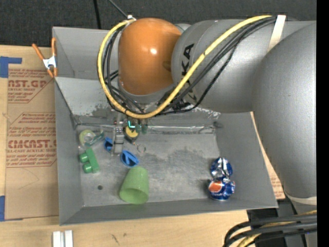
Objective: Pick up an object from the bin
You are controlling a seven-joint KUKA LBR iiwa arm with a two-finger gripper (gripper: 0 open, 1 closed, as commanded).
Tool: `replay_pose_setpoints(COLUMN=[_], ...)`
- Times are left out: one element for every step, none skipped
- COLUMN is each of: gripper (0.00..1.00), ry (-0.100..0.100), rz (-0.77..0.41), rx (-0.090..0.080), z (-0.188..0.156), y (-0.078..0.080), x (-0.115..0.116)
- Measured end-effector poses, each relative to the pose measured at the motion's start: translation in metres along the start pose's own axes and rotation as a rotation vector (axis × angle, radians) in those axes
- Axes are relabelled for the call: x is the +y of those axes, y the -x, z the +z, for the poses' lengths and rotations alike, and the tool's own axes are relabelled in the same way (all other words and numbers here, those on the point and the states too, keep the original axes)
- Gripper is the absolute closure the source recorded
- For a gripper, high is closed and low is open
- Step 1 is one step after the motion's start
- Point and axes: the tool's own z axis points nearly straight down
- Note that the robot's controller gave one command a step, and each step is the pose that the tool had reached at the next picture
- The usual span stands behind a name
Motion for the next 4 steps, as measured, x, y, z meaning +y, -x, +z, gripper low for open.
replay_pose_setpoints(gripper=[0.00,0.00,1.00,1.00], ry=[-0.002,0.000,0.002,0.005], rz=[0.144,0.269,0.268,0.218], rx=[-0.003,-0.002,-0.007,-0.015], z=[0.062,0.130,0.127,-0.014], y=[0.017,0.016,0.018,0.009], x=[-0.038,-0.045,-0.044,-0.035])
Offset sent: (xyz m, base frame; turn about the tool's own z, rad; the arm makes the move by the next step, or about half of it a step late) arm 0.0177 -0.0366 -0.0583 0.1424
